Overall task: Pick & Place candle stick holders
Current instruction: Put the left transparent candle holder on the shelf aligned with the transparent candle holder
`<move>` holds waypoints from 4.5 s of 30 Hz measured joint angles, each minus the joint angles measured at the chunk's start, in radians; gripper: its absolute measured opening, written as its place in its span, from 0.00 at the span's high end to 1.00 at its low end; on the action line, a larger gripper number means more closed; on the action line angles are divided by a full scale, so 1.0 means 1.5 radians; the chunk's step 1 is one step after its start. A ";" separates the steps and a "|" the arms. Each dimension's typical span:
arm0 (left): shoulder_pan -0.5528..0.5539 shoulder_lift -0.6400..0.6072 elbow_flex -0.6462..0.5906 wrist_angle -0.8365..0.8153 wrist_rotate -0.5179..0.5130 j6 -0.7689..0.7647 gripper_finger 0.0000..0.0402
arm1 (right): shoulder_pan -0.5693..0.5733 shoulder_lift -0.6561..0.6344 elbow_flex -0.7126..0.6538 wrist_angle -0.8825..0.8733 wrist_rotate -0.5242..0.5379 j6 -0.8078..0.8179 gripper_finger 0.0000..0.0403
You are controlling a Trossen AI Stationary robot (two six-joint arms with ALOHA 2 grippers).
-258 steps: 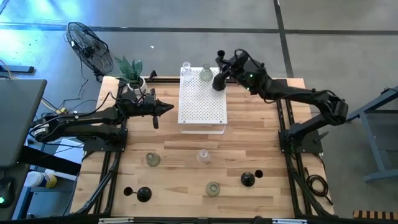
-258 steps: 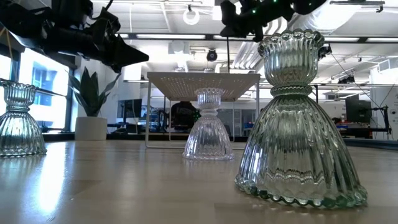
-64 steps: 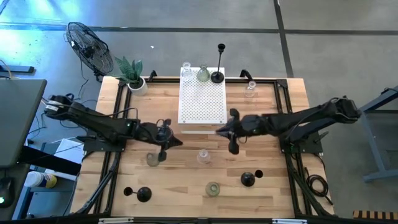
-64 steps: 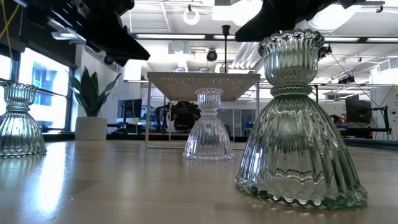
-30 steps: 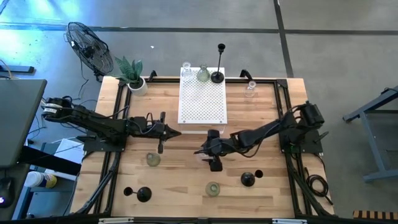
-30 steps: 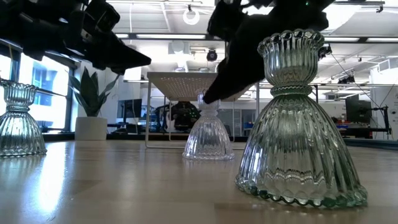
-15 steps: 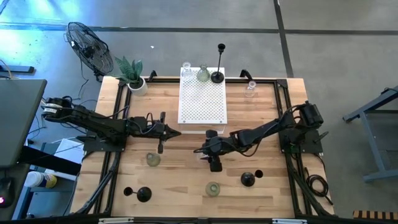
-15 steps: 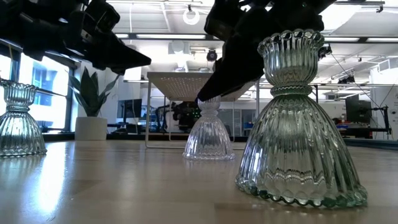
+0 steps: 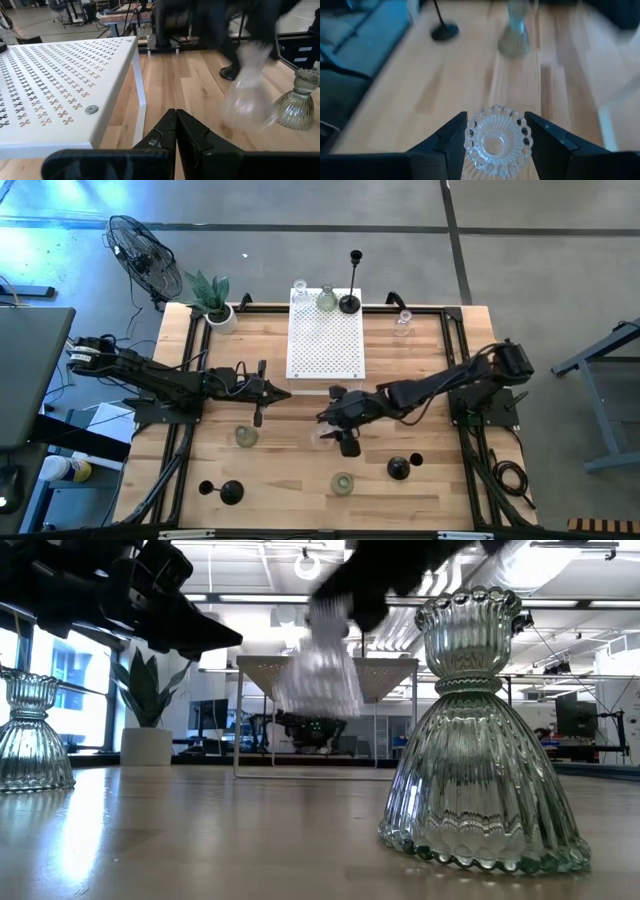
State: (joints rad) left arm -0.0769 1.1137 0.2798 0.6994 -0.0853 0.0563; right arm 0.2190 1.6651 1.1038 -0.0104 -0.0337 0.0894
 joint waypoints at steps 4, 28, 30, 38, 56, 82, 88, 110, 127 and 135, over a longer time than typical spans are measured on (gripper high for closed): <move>0.000 0.000 0.000 -0.001 0.000 0.000 0.99 | -0.004 -0.024 0.093 -0.109 0.023 -0.001 0.58; 0.000 0.001 0.000 0.046 0.017 -0.043 0.99 | -0.362 0.165 0.472 -0.272 0.045 -0.120 0.57; 0.000 0.001 0.000 0.046 0.017 -0.043 0.99 | -0.371 0.171 0.474 -0.275 0.045 -0.130 0.57; 0.000 0.001 0.000 0.046 0.017 -0.043 0.99 | -0.391 0.188 0.474 -0.250 0.035 -0.158 0.57; 0.000 0.001 0.000 0.047 0.017 -0.041 0.99 | -0.413 0.208 0.474 -0.235 -0.013 -0.181 0.57; 0.000 0.001 0.000 0.045 0.017 -0.041 0.99 | -0.403 0.178 0.481 -0.190 0.007 -0.203 0.43; 0.000 0.001 0.000 0.040 0.017 -0.041 0.99 | -0.370 0.108 0.473 -0.288 0.133 -0.227 0.47; 0.000 0.001 0.000 0.043 0.016 -0.042 0.99 | -0.360 0.066 0.149 -0.033 0.050 -0.150 0.99; 0.000 0.001 0.000 0.046 0.016 -0.043 0.99 | -0.386 0.083 0.149 0.021 0.002 -0.132 1.00; 0.000 0.001 0.000 0.046 0.016 -0.043 0.99 | -0.409 0.083 0.149 0.035 -0.020 -0.117 1.00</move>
State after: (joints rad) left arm -0.0769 1.1145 0.2802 0.7685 -0.0616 -0.0090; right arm -0.3943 1.7889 1.3270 0.0418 -0.0637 -0.0864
